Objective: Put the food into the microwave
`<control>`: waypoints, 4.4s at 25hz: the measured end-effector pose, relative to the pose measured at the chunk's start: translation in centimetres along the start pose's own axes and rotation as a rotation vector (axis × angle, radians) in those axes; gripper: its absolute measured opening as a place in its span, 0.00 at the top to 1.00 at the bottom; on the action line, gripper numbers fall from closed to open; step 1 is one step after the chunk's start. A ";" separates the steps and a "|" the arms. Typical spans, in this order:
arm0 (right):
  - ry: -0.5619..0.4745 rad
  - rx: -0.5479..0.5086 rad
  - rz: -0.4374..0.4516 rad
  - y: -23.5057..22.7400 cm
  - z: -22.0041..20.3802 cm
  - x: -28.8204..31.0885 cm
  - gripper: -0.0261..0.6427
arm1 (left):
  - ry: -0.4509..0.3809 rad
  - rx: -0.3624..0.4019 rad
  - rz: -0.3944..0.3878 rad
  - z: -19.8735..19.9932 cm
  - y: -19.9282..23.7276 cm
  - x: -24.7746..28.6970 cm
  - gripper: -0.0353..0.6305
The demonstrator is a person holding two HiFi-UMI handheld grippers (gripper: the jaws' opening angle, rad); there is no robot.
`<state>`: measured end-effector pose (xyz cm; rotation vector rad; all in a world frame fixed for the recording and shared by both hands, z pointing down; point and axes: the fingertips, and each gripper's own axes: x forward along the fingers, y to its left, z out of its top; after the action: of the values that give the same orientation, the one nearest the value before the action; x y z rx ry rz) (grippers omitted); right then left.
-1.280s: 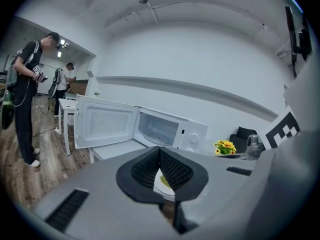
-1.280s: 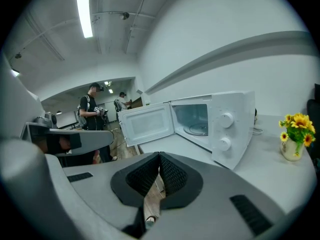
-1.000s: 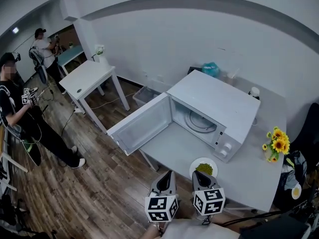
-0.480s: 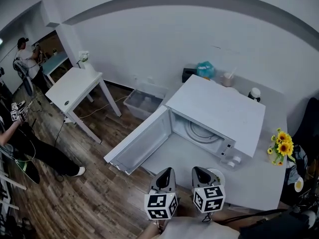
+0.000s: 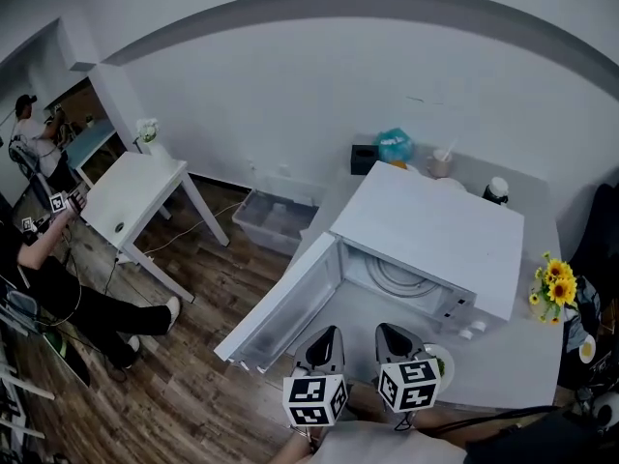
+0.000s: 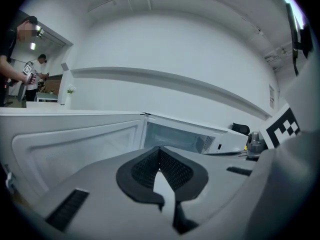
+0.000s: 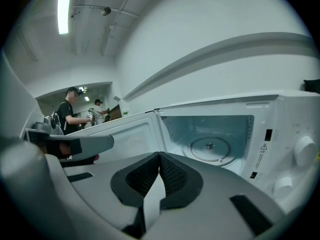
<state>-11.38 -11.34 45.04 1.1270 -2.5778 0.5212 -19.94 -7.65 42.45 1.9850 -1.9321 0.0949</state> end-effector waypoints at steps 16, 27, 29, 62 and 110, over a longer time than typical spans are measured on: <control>0.004 0.051 -0.082 0.2 0.7 3.5 0.94 | 0.054 0.014 -0.123 0.0 2.5 3.8 0.94; 0.013 0.037 -0.068 -2.0 1.4 3.9 0.94 | 0.087 0.007 -0.145 -0.4 -0.1 6.4 0.94; 0.006 0.039 -0.070 -2.3 1.5 3.9 0.94 | 0.086 0.001 -0.143 -0.3 -0.3 6.8 0.94; 0.139 0.354 -0.464 -13.0 -12.9 -6.8 0.86 | 0.507 0.034 -0.425 -16.1 -9.6 7.1 0.81; 0.166 0.486 -0.628 -17.8 -19.5 -10.6 0.87 | 0.679 0.006 -0.400 -22.4 -12.2 8.7 0.82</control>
<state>10.98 -7.34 62.19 1.8515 -1.8442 1.0420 -2.93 -9.20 63.32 1.9541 -1.0987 0.5818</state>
